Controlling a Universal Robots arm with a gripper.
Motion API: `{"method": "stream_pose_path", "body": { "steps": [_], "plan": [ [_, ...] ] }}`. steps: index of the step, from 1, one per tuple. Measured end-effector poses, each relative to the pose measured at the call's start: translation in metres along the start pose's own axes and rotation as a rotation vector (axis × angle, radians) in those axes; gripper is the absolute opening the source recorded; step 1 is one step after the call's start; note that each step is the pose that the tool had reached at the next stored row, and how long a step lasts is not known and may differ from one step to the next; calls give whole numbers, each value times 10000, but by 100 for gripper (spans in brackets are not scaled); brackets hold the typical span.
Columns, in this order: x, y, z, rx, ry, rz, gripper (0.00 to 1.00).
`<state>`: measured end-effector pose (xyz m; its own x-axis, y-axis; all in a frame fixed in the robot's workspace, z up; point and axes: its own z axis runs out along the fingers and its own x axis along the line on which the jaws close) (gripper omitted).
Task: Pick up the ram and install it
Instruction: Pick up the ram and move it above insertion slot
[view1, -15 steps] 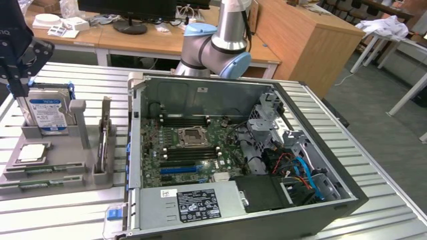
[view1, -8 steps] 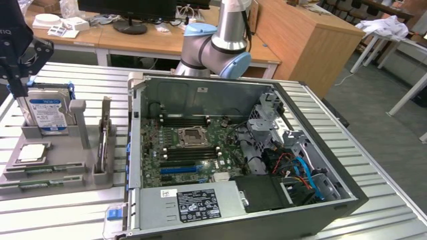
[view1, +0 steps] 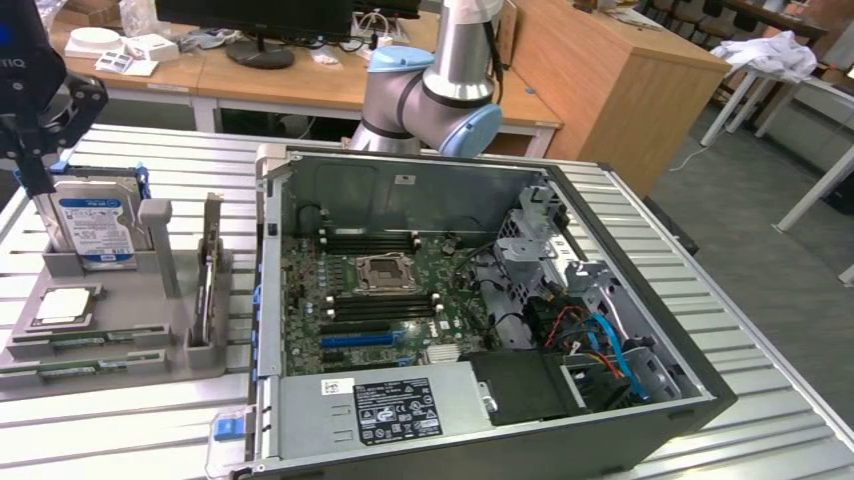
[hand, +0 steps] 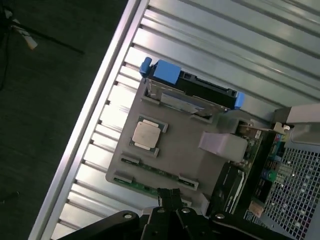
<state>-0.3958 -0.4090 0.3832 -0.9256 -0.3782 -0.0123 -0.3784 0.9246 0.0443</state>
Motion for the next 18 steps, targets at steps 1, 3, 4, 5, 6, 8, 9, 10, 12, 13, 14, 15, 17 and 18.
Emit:
{"method": "stream_pose_path", "body": {
  "steps": [1,3,4,5,6,8,9,10,12,13,14,15,17,18],
  "plan": [
    [0,0,0,-2,9,-179,11],
    [0,0,1,-7,24,-538,11],
    [0,0,1,-9,33,-718,11],
    [0,0,1,-11,41,-897,11],
    [0,0,2,-14,49,-1094,11],
    [0,0,2,-17,66,-1452,11],
    [0,0,3,-20,73,-1633,11],
    [0,0,3,-22,81,-1812,11],
    [0,0,4,-27,97,-2172,11],
    [0,0,4,-29,105,-2362,11],
    [0,0,4,-31,114,-2542,11],
    [0,0,5,-33,121,-2721,11],
    [0,0,5,-38,137,-3081,11],
    [0,0,6,-40,145,-3260,11]
  ]
}}
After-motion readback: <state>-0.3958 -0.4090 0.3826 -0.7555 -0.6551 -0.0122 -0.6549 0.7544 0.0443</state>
